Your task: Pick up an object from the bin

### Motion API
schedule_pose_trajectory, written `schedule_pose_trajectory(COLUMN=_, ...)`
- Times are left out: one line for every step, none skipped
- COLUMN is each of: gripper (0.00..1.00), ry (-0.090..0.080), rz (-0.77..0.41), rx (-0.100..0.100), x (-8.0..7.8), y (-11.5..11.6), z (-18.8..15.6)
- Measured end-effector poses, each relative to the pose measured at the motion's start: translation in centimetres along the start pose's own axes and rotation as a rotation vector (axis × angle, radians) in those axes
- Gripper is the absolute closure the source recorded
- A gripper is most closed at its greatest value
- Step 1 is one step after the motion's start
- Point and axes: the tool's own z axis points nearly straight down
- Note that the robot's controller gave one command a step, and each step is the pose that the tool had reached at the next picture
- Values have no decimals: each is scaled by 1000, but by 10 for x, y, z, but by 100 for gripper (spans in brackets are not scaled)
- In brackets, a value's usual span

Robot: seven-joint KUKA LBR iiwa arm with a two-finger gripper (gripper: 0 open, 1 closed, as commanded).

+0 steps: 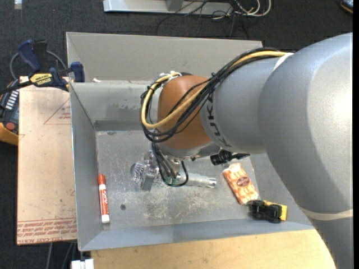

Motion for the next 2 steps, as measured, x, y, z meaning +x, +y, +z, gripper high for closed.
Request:
schedule_pose_trajectory(gripper=100, ry=-5, rz=0, rx=-3, x=-1, y=1, z=-19)
schedule_pose_trajectory(gripper=100, ry=-5, rz=0, rx=-3, x=-1, y=1, z=-26)
